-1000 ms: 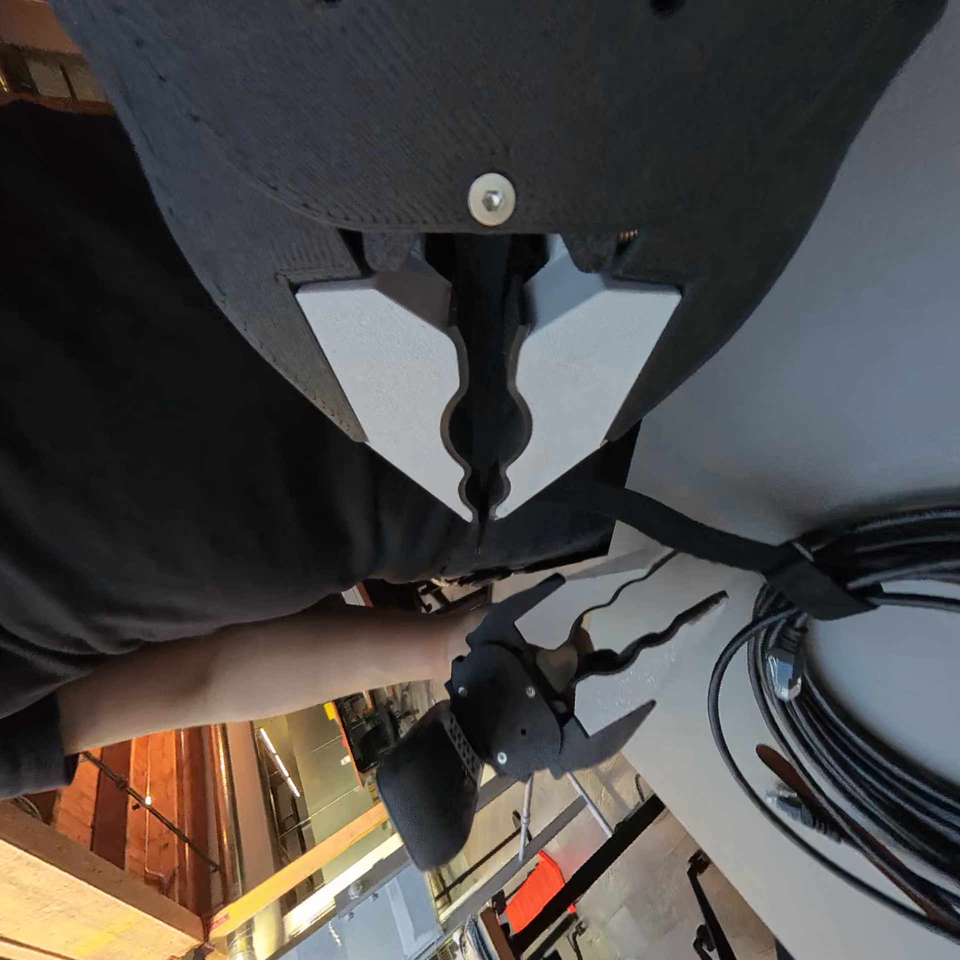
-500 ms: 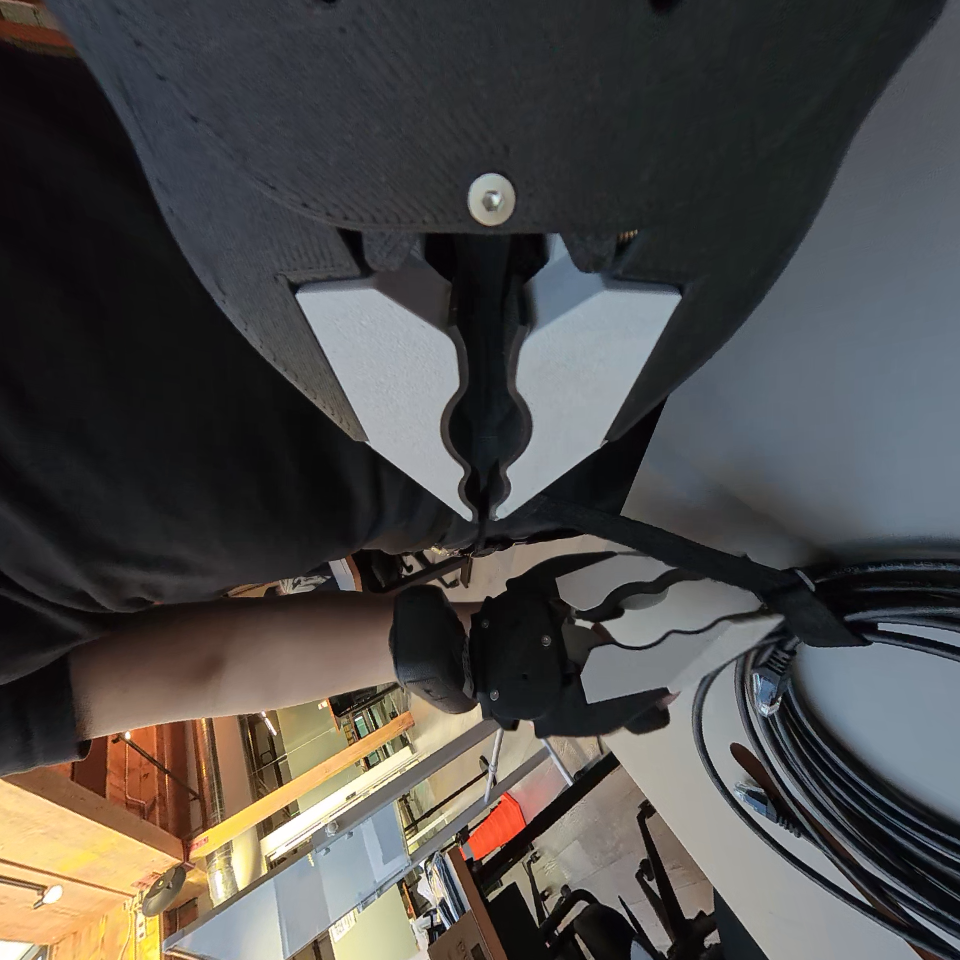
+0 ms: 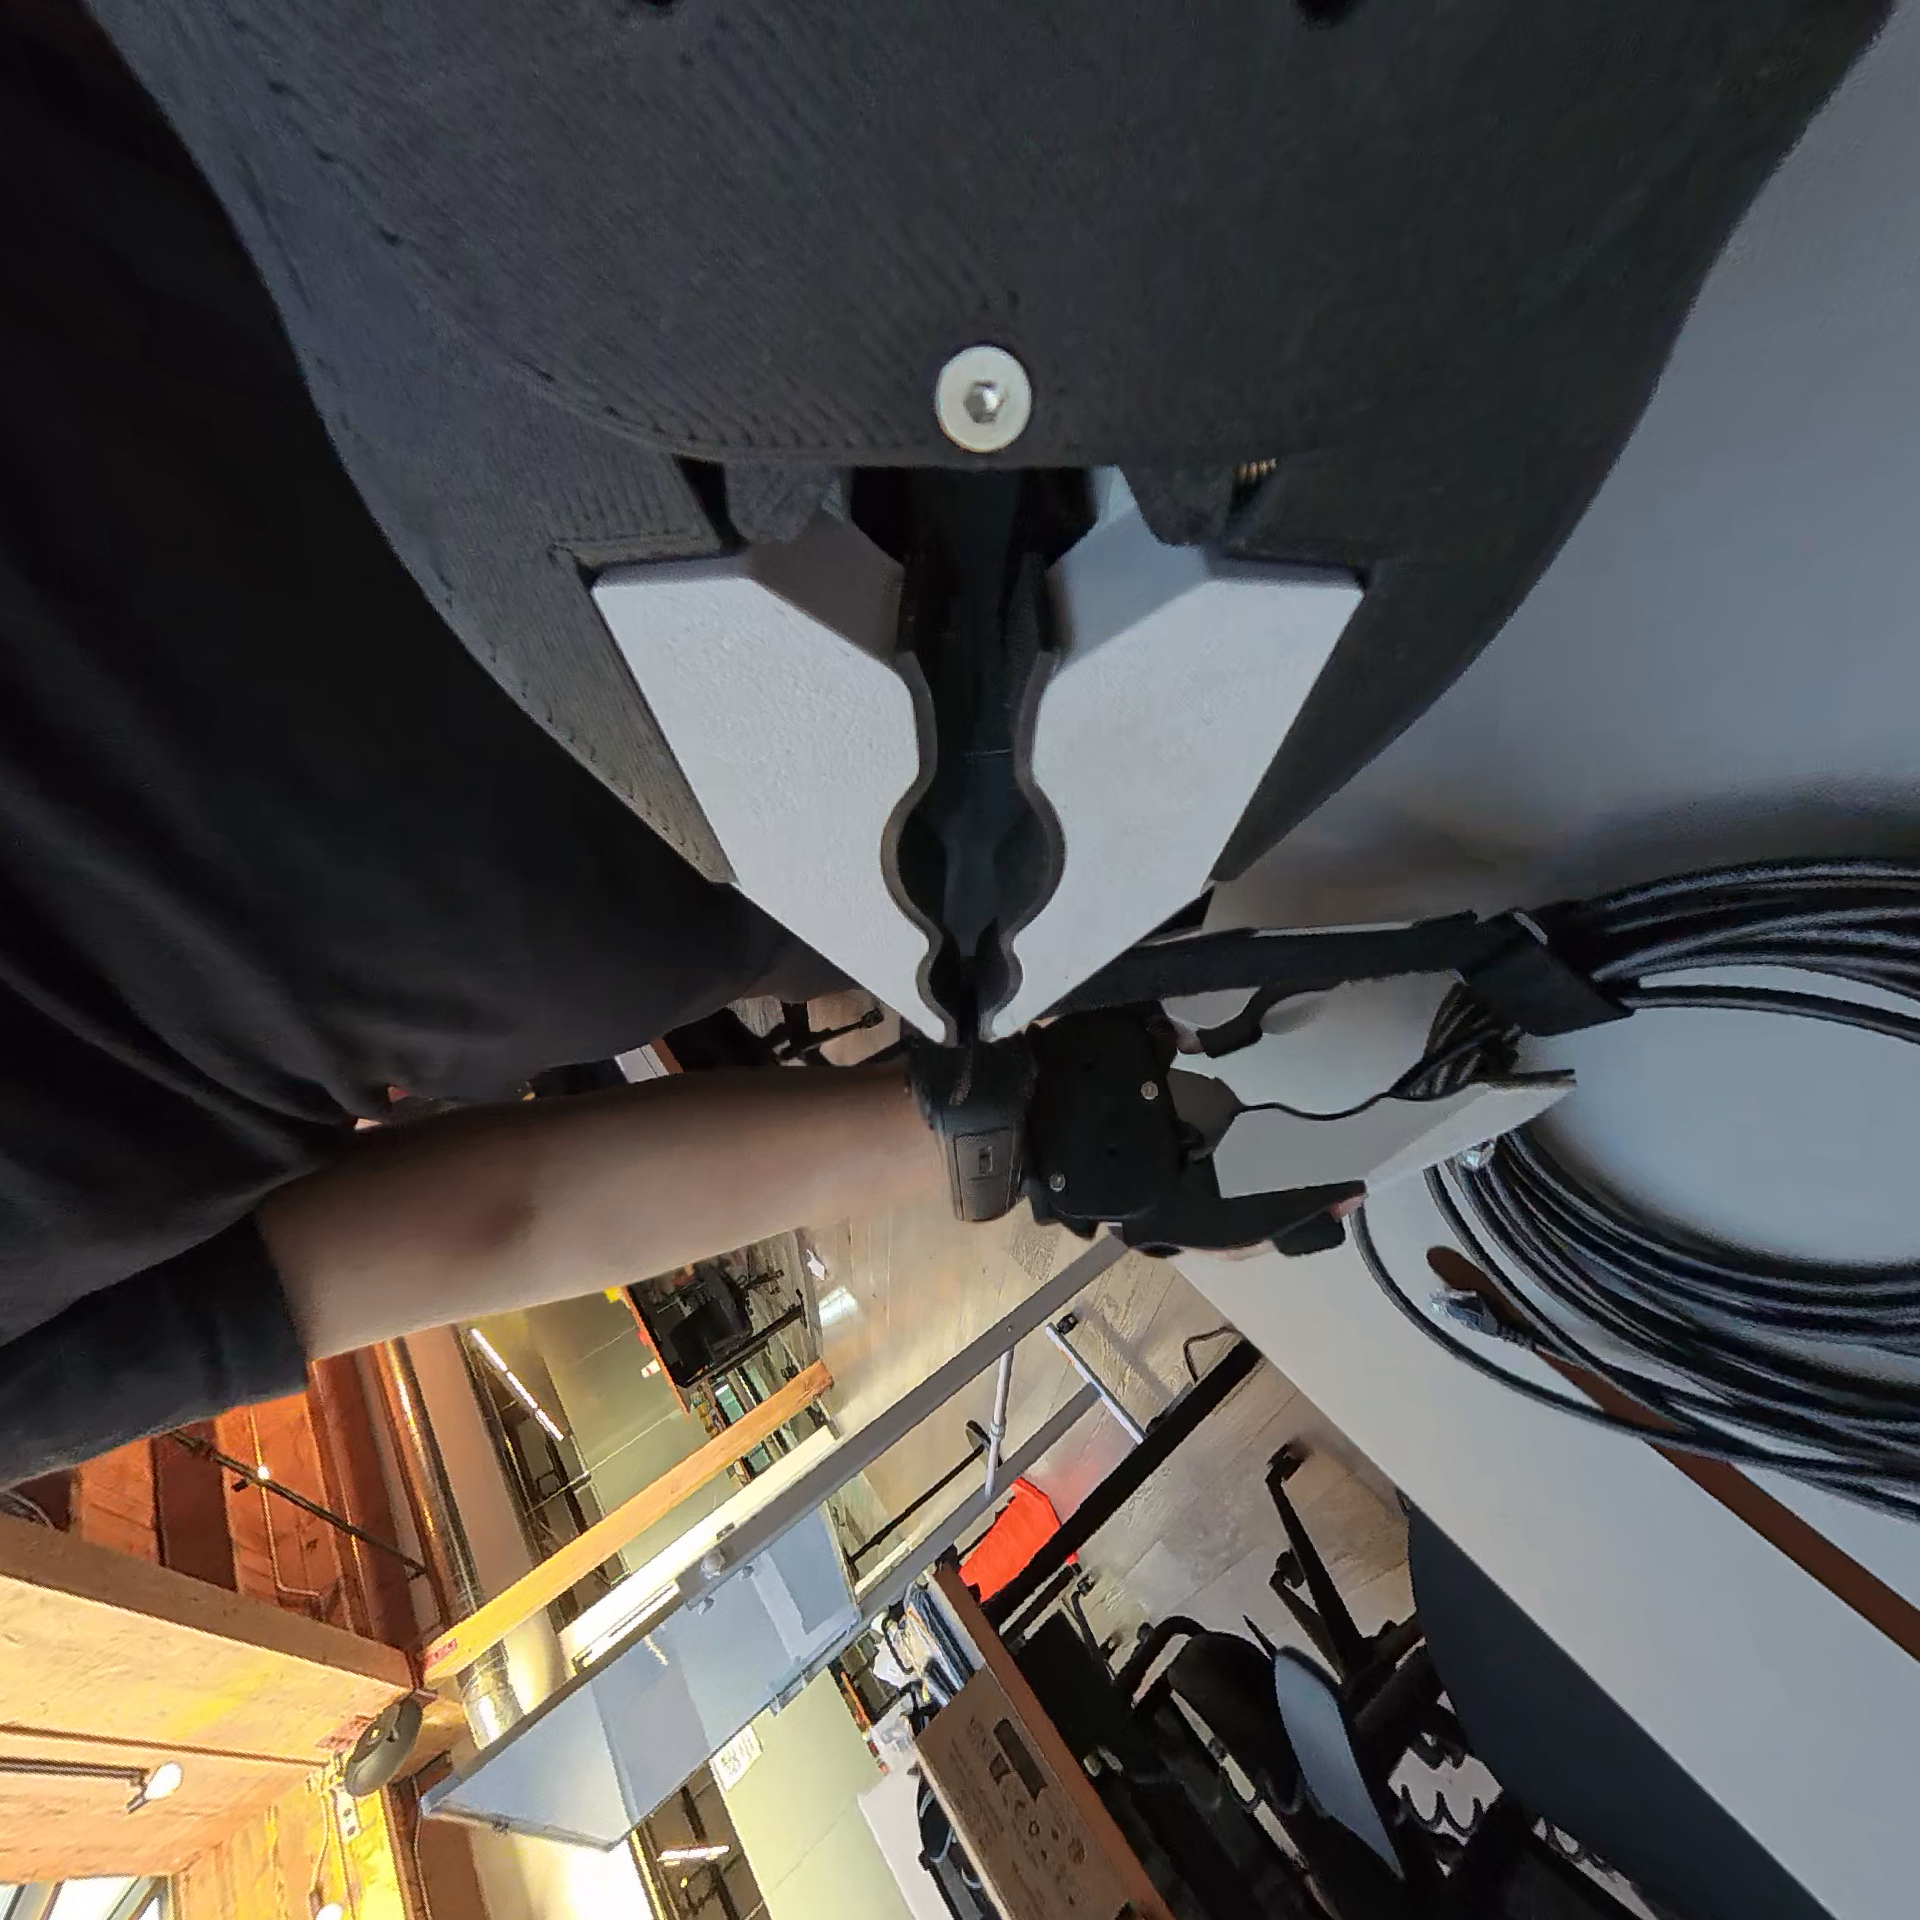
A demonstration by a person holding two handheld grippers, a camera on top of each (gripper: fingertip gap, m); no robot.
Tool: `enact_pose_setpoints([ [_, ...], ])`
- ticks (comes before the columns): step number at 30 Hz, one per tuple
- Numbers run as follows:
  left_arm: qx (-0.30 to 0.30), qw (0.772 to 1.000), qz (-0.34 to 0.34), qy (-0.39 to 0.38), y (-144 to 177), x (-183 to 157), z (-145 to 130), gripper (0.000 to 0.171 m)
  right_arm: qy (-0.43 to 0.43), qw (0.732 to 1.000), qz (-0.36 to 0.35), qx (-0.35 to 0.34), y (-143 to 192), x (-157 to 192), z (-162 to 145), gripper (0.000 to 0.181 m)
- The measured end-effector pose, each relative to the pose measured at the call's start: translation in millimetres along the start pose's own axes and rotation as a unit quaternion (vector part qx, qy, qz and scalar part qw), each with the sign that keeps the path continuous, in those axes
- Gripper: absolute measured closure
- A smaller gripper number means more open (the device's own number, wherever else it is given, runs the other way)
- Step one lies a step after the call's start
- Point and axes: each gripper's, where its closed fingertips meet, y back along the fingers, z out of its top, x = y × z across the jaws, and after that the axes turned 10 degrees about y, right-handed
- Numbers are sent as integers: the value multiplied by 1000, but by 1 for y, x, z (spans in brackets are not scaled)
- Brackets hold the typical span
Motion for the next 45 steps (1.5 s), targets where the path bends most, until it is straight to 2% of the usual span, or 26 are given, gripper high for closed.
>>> enact_pose_setpoints([
  [7,20,998,12,-59,-3,-26,48,171,48,997,-65,6,11,-16,17,121],
  [13,34,991,9,-133,-6,-68,101,171,65,985,-155,36,32,-67,24,120],
  [15,43,987,14,-156,-7,-80,118,171,63,983,-171,34,40,-85,26,128],
  [18,56,978,28,-198,-10,-95,142,171,82,977,-192,45,51,-112,24,148],
  [20,57,976,24,-211,-11,-105,157,171,80,976,-199,44,57,-126,23,148],
  [24,43,974,23,-223,-11,-116,188,171,26,984,-174,16,65,-142,29,151],
  [28,29,974,29,-224,-8,-118,216,171,-69,991,-112,-31,70,-147,37,151],
  [32,20,975,27,-221,-7,-120,227,171,-164,980,-56,-95,78,-153,46,146],
  [34,16,974,23,-223,-6,-124,230,171,-171,978,-48,-108,80,-157,45,142],
  [38,25,972,29,-234,-9,-124,229,171,-117,989,-58,-63,70,-160,35,138],
  [41,33,971,43,-235,-12,-115,233,171,-92,993,-70,-14,55,-164,22,146],
  [43,35,971,53,-233,-16,-106,239,171,-135,989,-56,8,48,-168,11,154],
  [45,29,972,58,-228,-20,-97,249,171,-215,976,-26,6,44,-170,3,158],
])
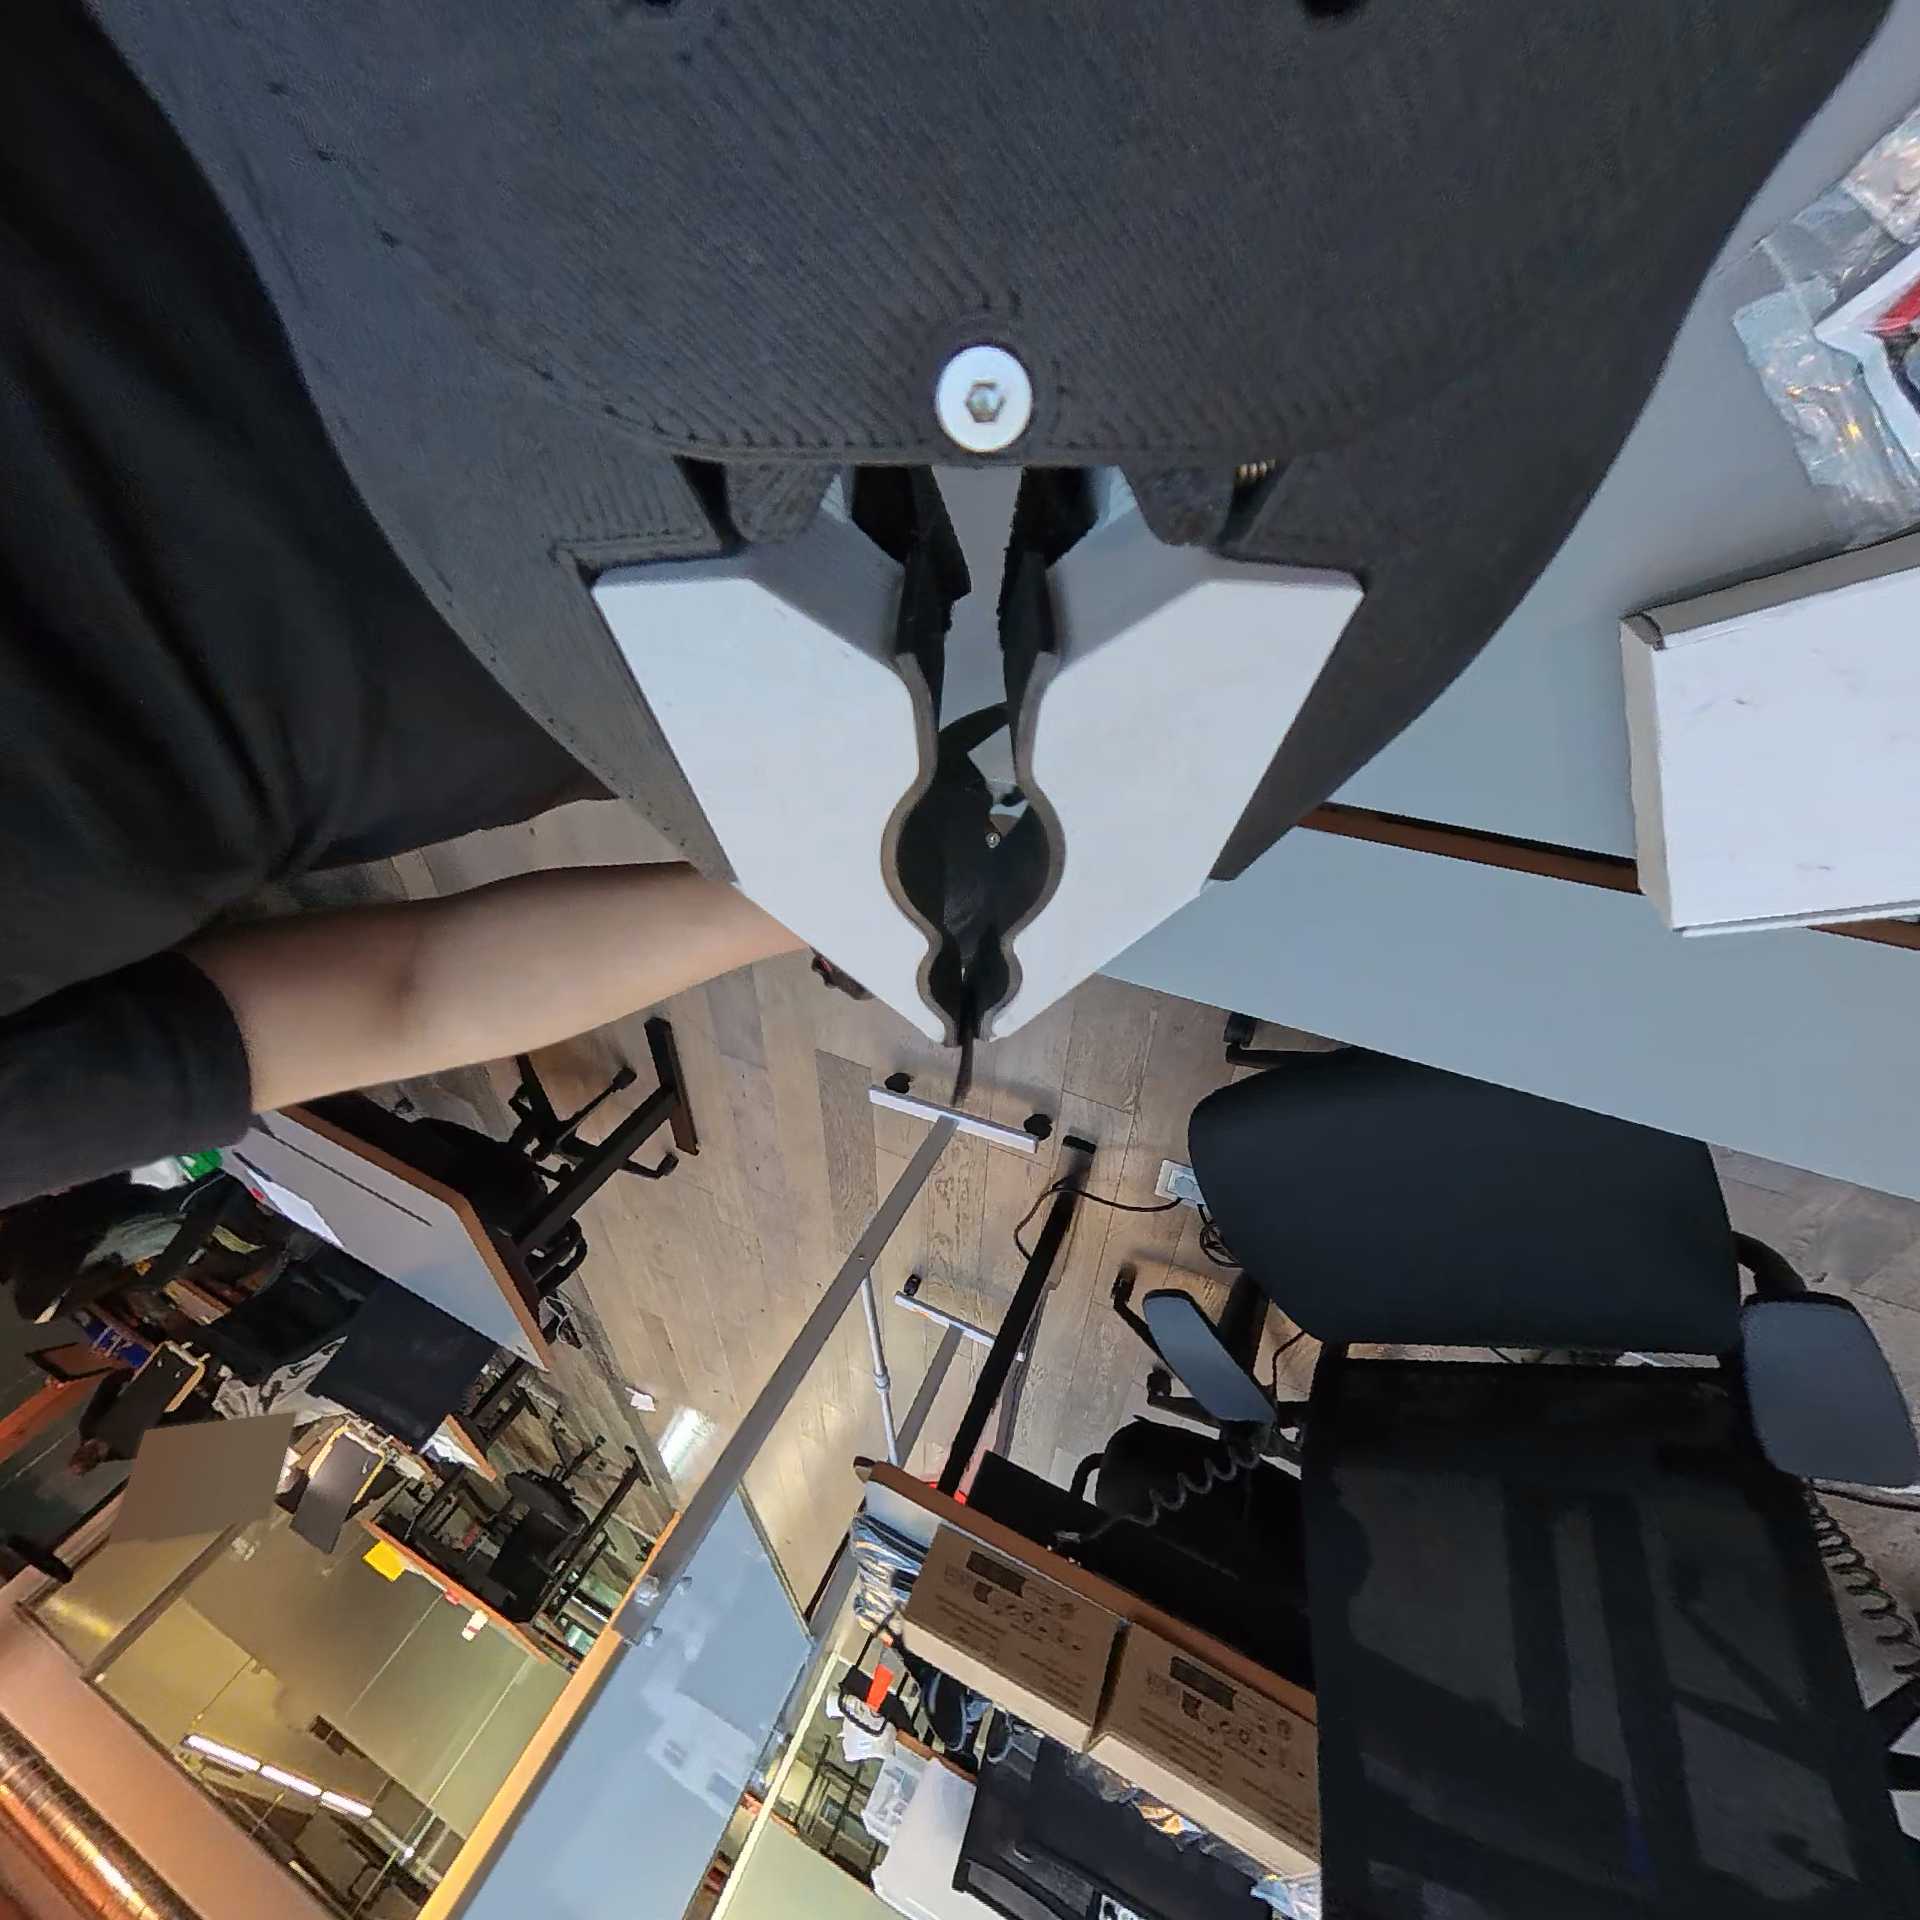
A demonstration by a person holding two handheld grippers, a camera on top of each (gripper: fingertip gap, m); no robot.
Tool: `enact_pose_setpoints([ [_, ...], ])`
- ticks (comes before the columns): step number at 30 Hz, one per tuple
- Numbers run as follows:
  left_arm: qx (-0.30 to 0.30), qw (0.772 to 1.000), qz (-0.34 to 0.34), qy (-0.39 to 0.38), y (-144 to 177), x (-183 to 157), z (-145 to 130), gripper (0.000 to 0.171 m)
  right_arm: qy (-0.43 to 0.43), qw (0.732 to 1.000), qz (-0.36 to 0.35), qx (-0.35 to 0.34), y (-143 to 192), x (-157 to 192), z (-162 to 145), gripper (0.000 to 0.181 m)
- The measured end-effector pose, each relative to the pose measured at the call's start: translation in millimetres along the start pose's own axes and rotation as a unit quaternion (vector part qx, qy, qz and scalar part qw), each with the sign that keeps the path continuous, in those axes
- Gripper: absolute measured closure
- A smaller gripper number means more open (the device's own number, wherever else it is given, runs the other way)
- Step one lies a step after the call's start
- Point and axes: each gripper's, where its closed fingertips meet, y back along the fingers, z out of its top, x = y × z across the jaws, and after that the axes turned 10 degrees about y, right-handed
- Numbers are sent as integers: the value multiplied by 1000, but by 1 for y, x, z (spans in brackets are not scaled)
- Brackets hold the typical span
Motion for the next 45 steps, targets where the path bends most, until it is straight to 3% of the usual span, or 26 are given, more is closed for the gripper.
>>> enact_pose_setpoints([
  [5,-21,999,26,-7,-20,42,15,171,-191,980,48,-5,-11,-29,-30,160],
  [10,-31,999,11,32,-55,84,13,171,-365,925,102,-8,-24,-65,-74,158],
  [18,-31,993,-11,113,-114,141,-18,171,-448,880,157,31,-43,-82,-151,156],
  [21,-24,990,-5,139,-128,160,-35,171,-450,876,165,49,-48,-81,-177,150],
  [26,6,987,19,158,-148,185,-69,171,-472,865,160,55,-38,-86,-214,121],
  [32,-21,984,15,177,-148,193,-74,171,-618,763,181,-60,1,-95,-198,128],
  [39,25,987,20,158,-143,180,-97,171,-715,636,223,-187,1,-135,-169,132],
  [43,60,987,38,143,-142,169,-122,171,-709,614,299,-175,0,-120,-149,137],
  [45,73,986,47,143,-141,167,-134,171,-700,621,311,-167,-1,-111,-146,132],
])
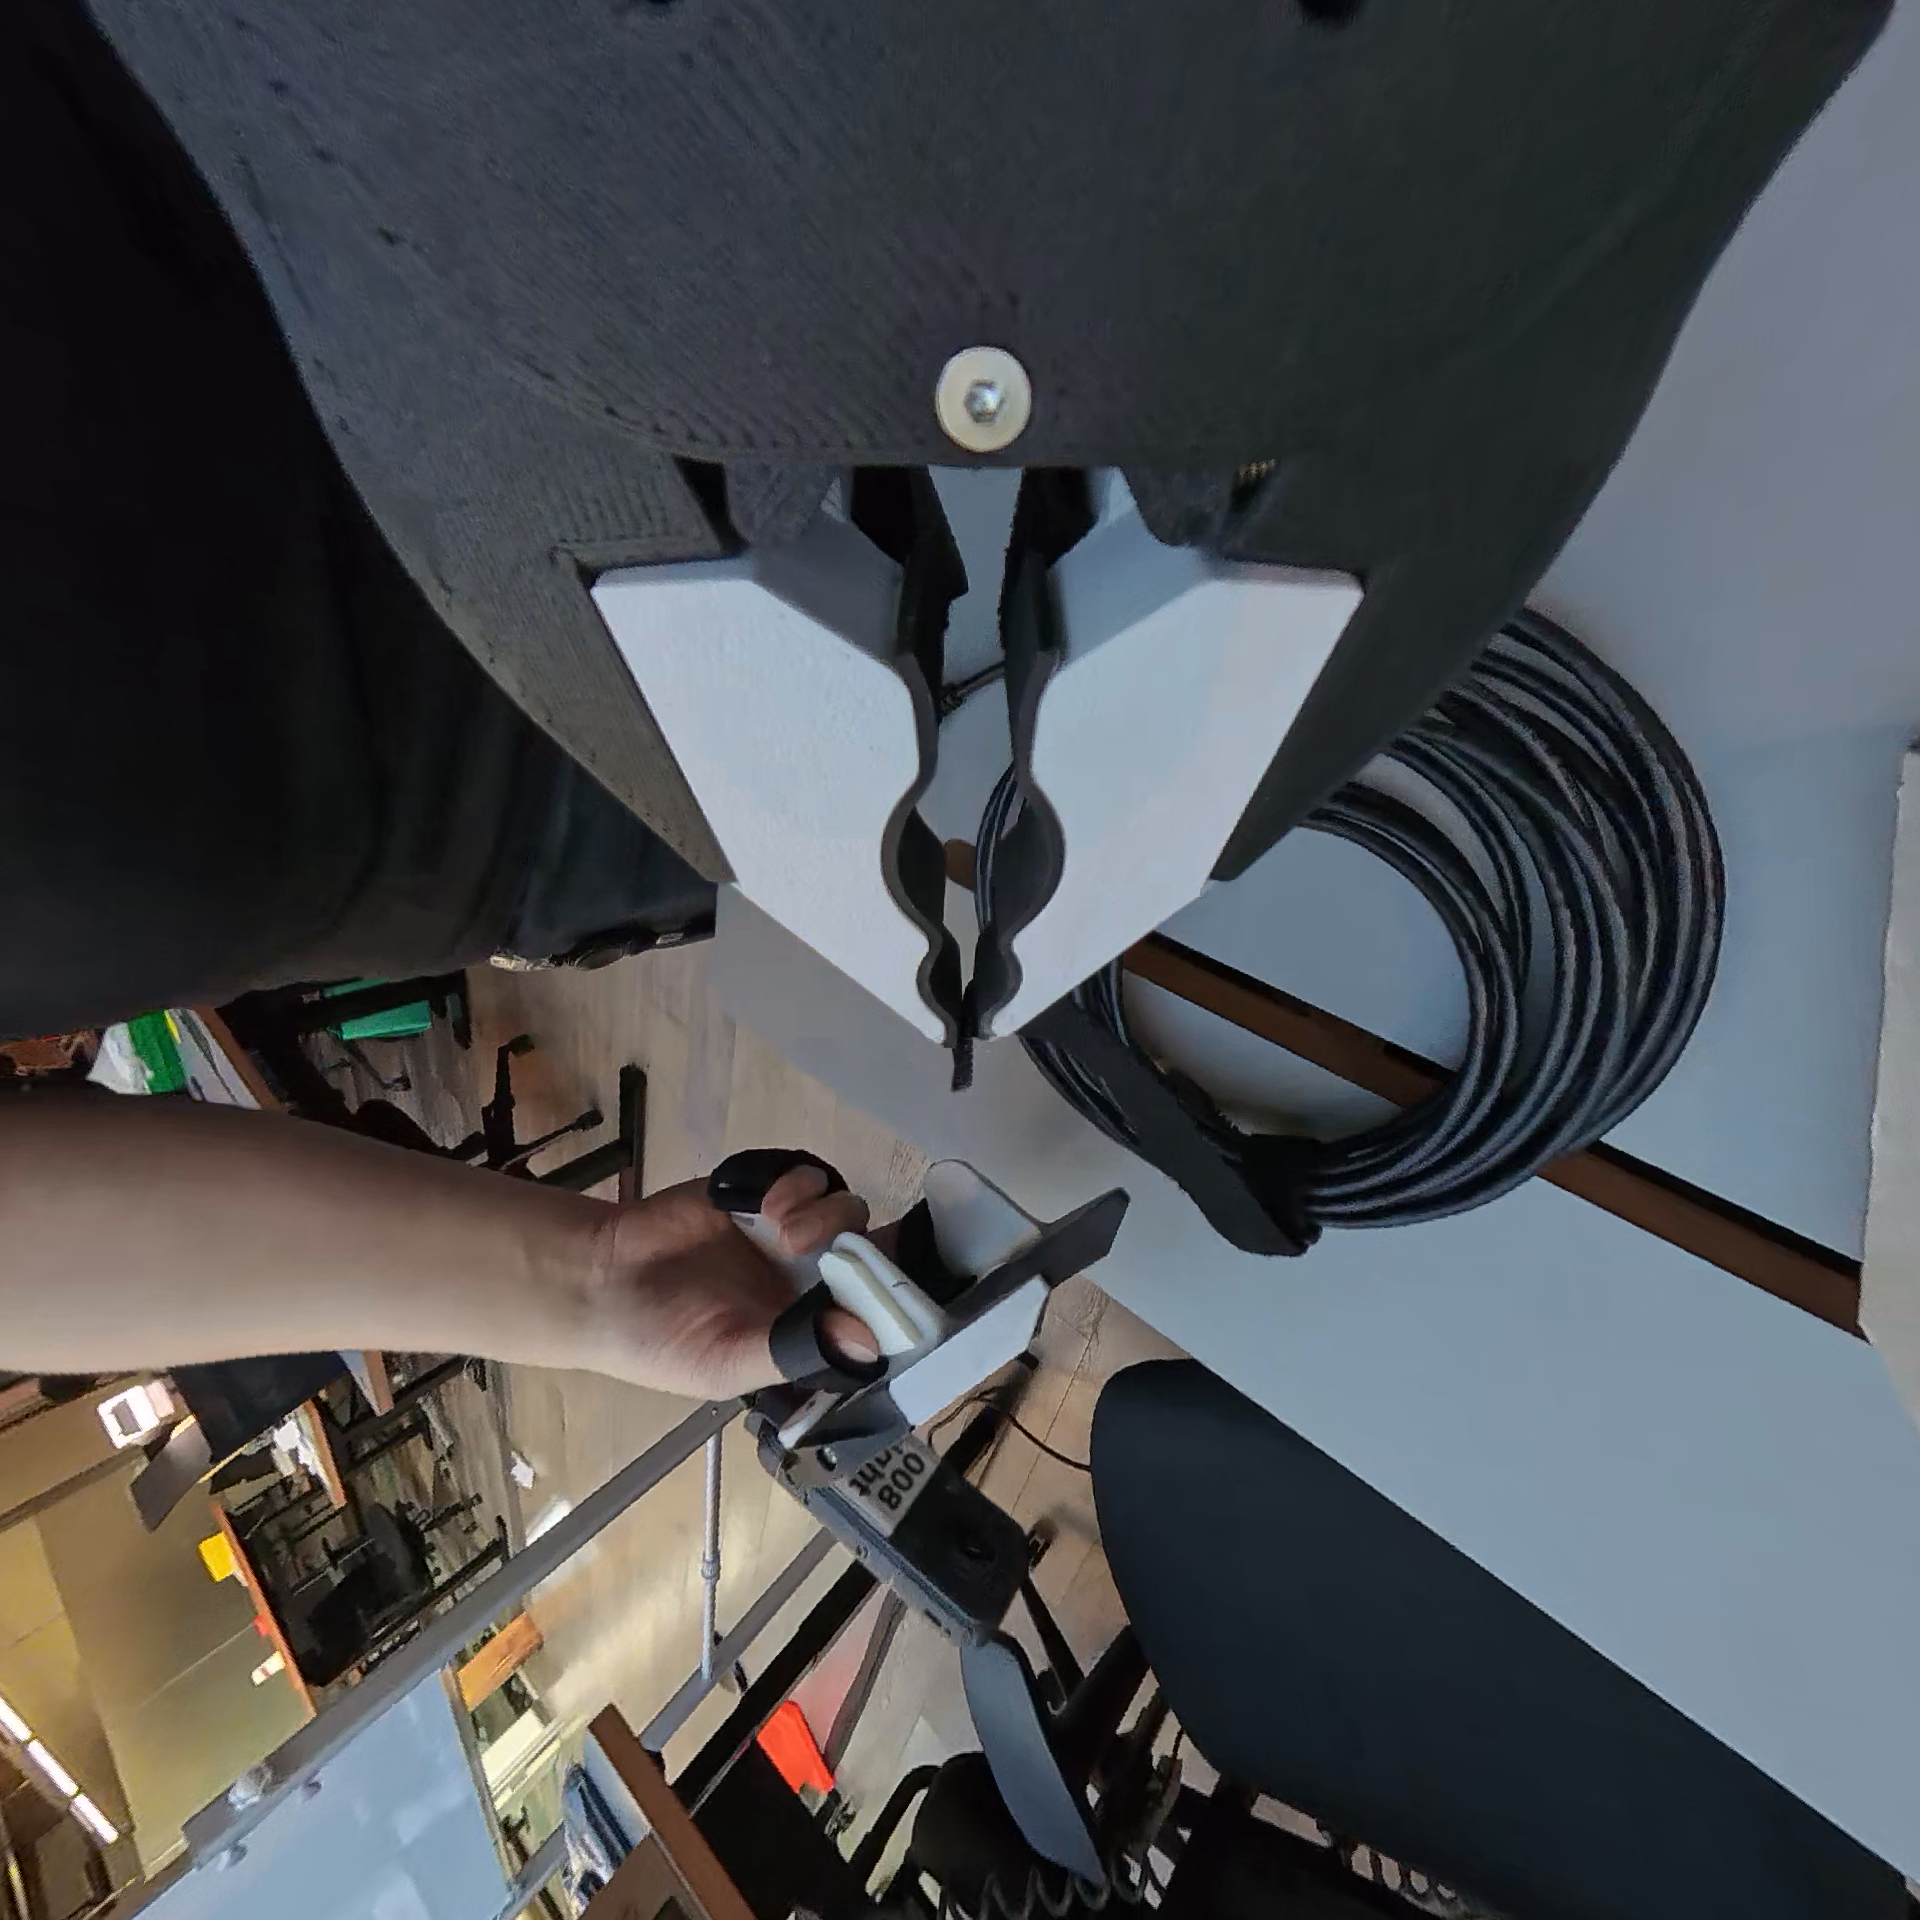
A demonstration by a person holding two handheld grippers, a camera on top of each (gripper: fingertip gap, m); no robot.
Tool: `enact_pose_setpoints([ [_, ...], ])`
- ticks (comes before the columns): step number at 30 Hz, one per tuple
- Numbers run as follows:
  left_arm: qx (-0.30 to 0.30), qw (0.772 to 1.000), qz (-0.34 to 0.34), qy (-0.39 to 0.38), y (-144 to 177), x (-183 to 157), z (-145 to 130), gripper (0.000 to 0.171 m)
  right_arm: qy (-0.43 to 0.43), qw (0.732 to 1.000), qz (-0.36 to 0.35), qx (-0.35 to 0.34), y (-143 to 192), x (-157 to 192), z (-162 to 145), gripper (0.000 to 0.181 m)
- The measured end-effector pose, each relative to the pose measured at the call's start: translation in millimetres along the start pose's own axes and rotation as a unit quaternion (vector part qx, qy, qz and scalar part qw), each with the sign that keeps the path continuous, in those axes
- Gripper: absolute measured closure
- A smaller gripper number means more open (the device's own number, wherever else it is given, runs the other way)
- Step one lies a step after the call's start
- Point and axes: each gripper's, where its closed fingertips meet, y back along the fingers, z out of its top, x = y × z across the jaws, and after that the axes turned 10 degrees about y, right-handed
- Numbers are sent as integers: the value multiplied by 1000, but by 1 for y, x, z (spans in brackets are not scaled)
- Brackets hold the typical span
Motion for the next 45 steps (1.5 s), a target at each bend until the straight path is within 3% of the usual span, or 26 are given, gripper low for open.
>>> enact_pose_setpoints([
  [3,14,1000,15,4,-2,5,-15,171,20,999,-16,-38,6,-6,10,134],
  [6,26,999,35,9,-4,12,-27,171,59,993,-80,-61,20,-28,26,140],
  [9,44,997,54,13,-7,18,-39,171,96,990,-106,-9,15,-41,31,143],
  [17,85,992,84,29,-17,35,-73,171,199,949,-188,154,-6,-79,34,139],
  [21,96,992,77,29,-20,43,-83,171,196,947,-194,165,-14,-78,33,135],
  [25,95,993,57,26,-21,45,-84,171,197,937,-216,190,-16,-81,31,128],
  [34,93,995,26,12,-17,41,-79,171,196,918,-216,269,-29,-84,16,147],
  [39,78,997,11,24,-19,39,-73,171,257,887,-239,301,-31,-86,14,148],
  [45,85,996,5,35,-24,39,-79,171,264,876,-247,321,-31,-88,13,148],
])
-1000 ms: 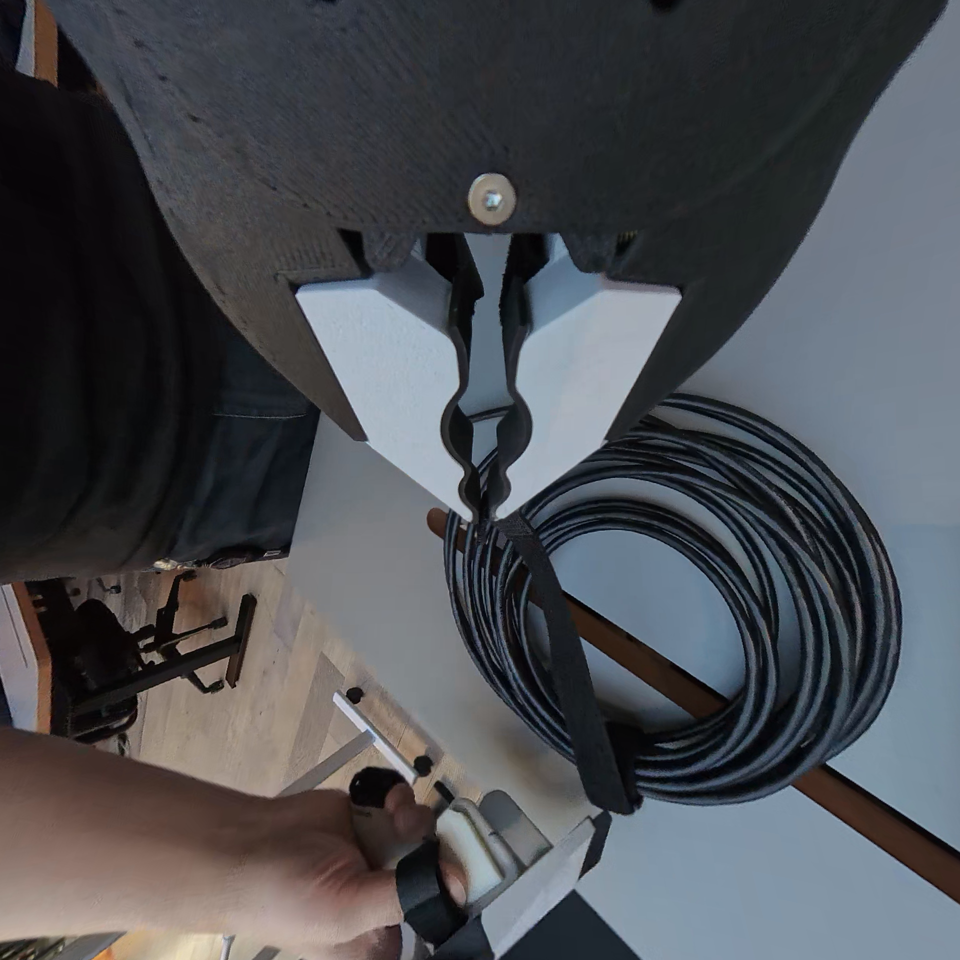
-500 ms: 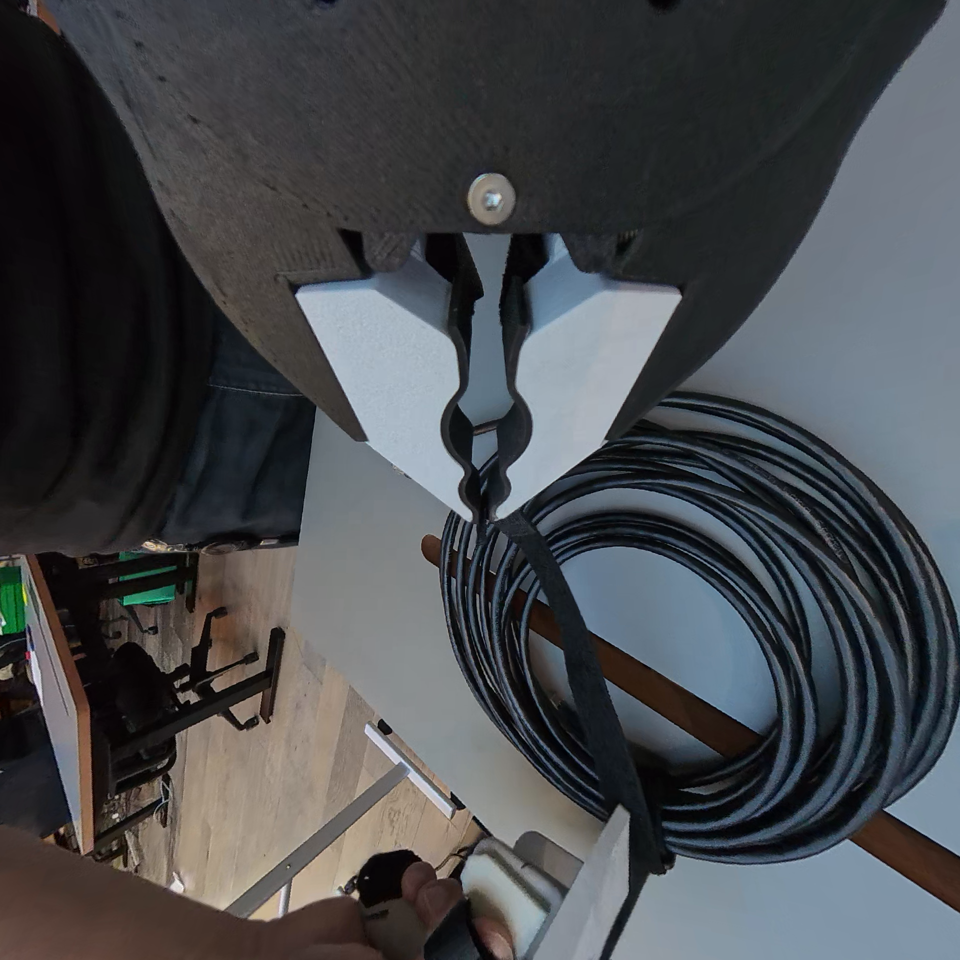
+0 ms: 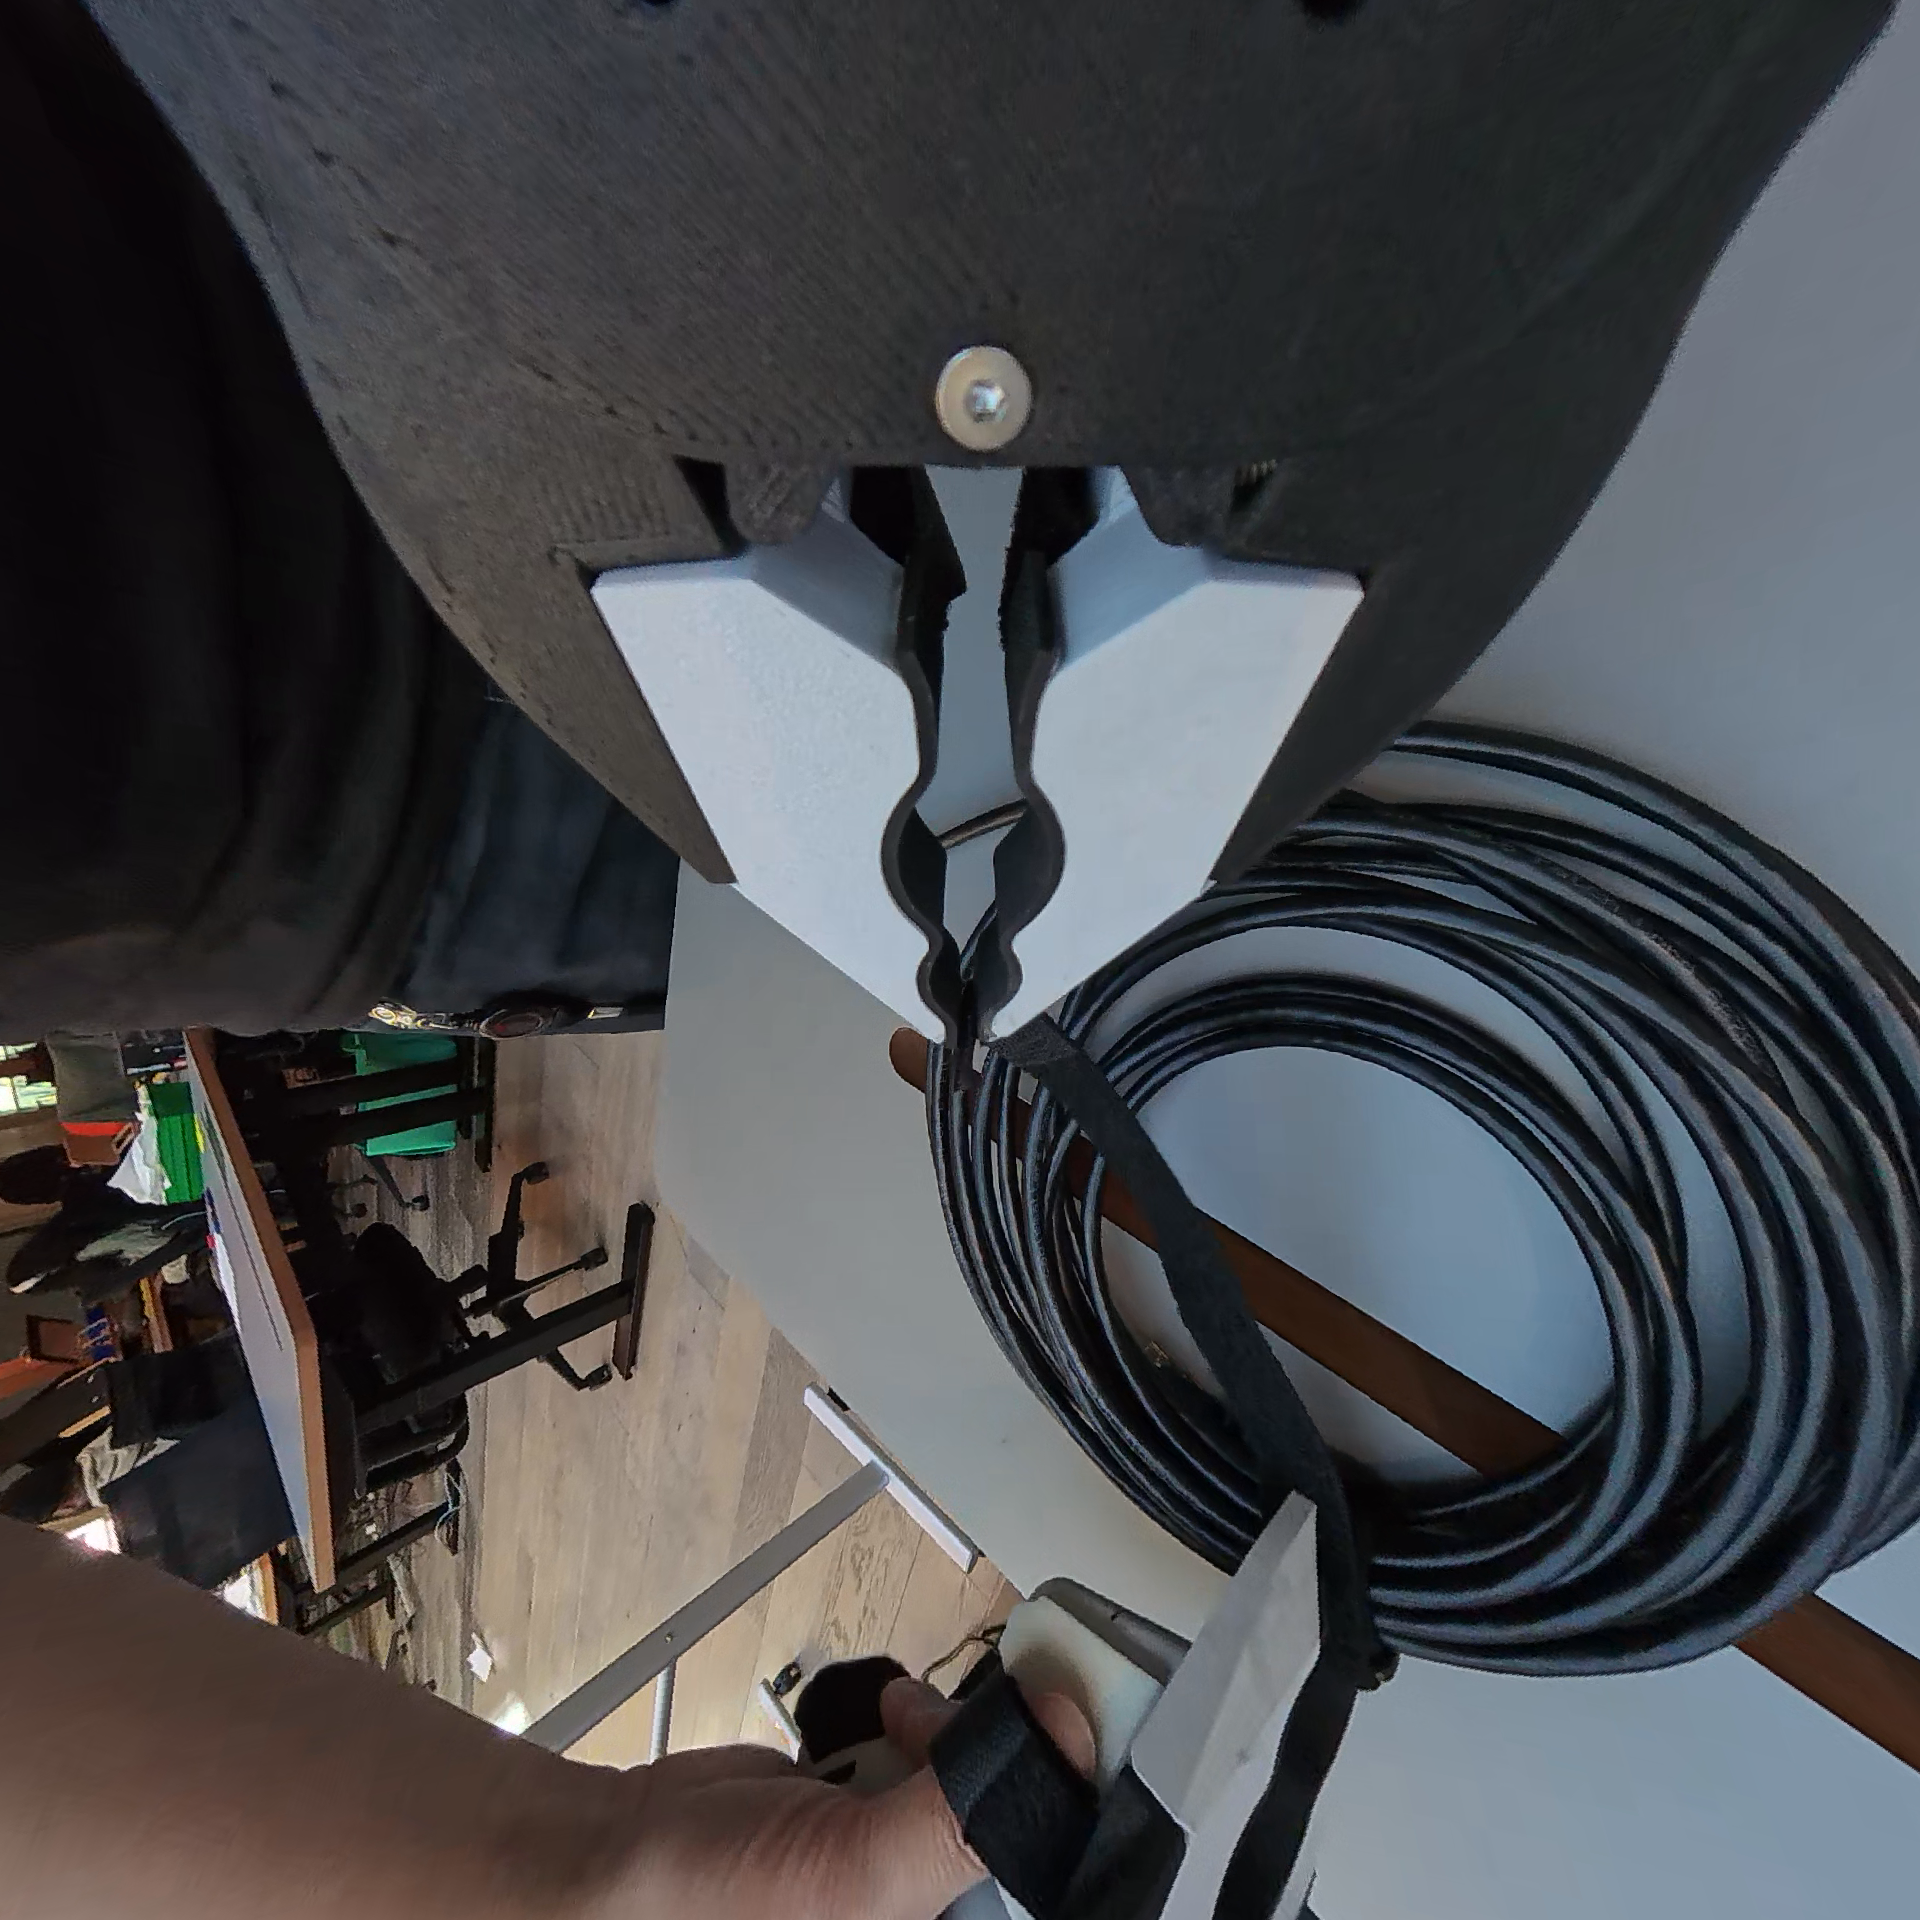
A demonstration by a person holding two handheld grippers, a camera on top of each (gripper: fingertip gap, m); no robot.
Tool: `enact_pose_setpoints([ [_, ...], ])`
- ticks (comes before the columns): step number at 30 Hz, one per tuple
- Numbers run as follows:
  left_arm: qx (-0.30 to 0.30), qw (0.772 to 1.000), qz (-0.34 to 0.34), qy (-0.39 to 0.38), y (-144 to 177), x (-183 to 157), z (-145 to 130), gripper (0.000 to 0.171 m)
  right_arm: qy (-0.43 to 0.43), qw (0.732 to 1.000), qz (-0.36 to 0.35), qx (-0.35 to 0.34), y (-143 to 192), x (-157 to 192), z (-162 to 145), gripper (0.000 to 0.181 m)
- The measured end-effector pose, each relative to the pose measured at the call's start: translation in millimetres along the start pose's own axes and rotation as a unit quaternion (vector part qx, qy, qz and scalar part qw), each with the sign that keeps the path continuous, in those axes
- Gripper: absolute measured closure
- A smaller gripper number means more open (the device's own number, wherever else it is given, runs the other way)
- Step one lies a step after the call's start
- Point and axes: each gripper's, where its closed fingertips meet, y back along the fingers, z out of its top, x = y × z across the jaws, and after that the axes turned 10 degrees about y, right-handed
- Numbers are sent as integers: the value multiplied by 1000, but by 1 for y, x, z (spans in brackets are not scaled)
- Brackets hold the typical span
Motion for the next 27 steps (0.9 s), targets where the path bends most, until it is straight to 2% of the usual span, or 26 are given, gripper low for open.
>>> enact_pose_setpoints([
  [5,-1,1000,-7,10,-1,0,-1,171,-2,1000,3,-16,1,1,1,147],
  [10,-6,1000,-16,13,6,-8,0,171,3,996,13,-91,18,1,5,139],
  [14,-49,998,-37,3,23,-34,25,171,77,974,-48,-207,51,0,13,128],
  [16,-70,997,-39,-4,34,-47,45,171,116,967,-67,-218,55,7,4,126],
  [19,-78,995,-50,-21,45,-65,70,171,144,966,-83,-196,44,15,-12,123],
  [22,-53,997,-33,-50,45,-69,76,171,95,976,-49,-188,22,23,-19,114],
  [24,-28,997,-9,-66,41,-62,69,171,33,984,-16,-173,7,24,-24,111],
  [27,5,997,16,-70,34,-47,52,171,-20,977,50,-208,4,37,-14,111],
])
